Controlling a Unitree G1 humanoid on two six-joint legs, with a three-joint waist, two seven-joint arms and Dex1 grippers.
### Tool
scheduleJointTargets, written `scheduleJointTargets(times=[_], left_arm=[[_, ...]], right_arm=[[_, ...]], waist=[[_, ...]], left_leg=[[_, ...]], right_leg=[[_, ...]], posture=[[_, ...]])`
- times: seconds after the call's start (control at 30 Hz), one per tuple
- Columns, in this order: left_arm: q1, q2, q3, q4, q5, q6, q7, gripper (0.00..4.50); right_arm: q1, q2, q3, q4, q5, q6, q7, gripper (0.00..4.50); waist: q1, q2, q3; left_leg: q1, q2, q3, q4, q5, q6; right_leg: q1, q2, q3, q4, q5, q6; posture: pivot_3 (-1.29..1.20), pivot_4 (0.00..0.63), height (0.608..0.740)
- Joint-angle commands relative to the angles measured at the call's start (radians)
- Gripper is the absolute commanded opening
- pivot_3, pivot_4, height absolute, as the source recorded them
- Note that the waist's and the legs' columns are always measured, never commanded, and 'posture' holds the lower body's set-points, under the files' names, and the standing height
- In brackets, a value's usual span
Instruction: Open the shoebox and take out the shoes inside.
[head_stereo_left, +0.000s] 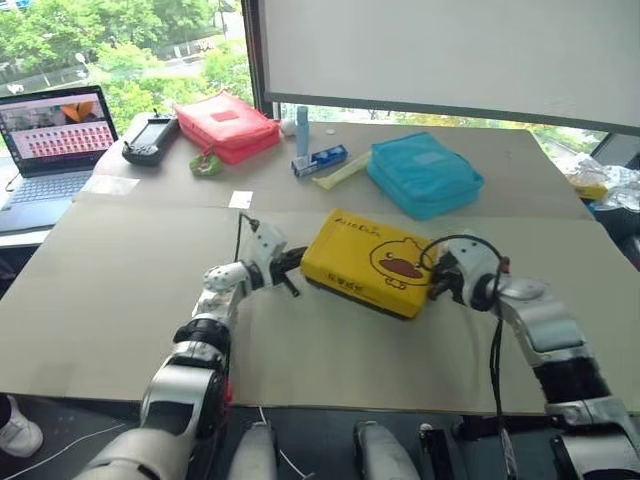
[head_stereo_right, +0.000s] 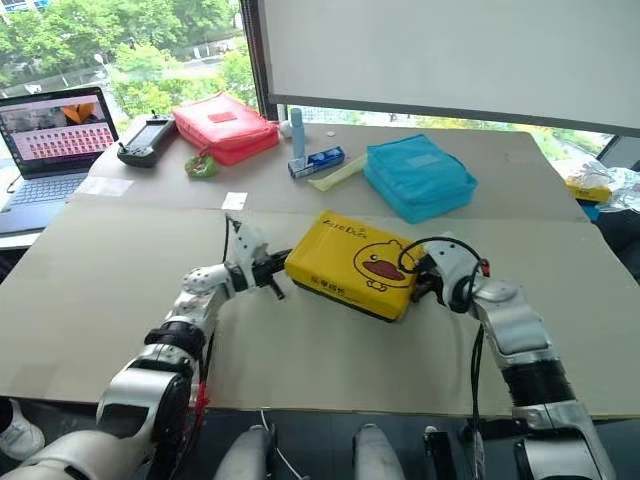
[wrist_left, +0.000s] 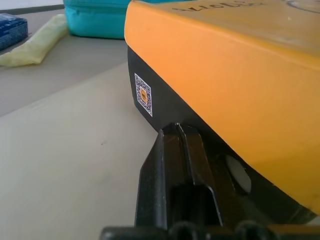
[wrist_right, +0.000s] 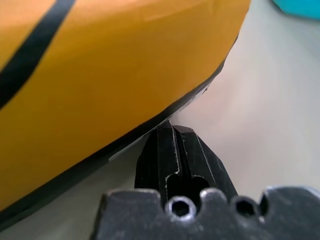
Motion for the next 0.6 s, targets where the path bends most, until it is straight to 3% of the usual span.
scheduleJointTargets(times=[0.03,0.33,0.43,0.6], left_arm=[[0.193,0.067,0.067,-0.404,-0.102,0.206,0.054,0.0],[0.753,0.173,0.341,-1.105,-0.279,0.565,0.269,0.0],[0.848,0.165,0.39,-1.156,-0.283,0.57,0.313,0.0],[0.867,0.168,0.394,-1.194,-0.307,0.574,0.351,0.0]], right_arm=[[-0.057,0.109,0.099,0.023,-0.022,-0.083,0.032,0.08],[-0.086,0.266,0.179,0.089,-0.062,-0.122,0.079,0.08],[-0.082,0.282,0.183,0.088,-0.053,-0.11,0.099,0.08],[-0.111,0.243,0.152,0.141,-0.068,-0.143,0.123,0.08]], waist=[[-0.011,0.0,0.0],[-0.046,-0.001,0.0],[-0.043,-0.002,-0.001],[-0.041,-0.003,-0.002]], left_leg=[[0.001,0.0,0.0,0.0,0.001,0.001],[0.014,0.003,0.0,-0.008,-0.002,-0.004],[0.015,0.003,0.0,-0.009,-0.003,-0.004],[0.014,0.003,0.001,-0.009,-0.004,-0.006]], right_leg=[[0.0,0.001,0.0,0.001,0.0,0.0],[0.002,0.002,0.0,0.011,-0.008,-0.014],[0.003,0.001,-0.001,0.01,-0.008,-0.016],[-0.003,-0.001,-0.003,0.005,-0.007,-0.017]], posture=[[0.0,0.15,0.729],[0.0,0.15,0.729],[0.0,0.15,0.729],[0.0,0.15,0.729]])
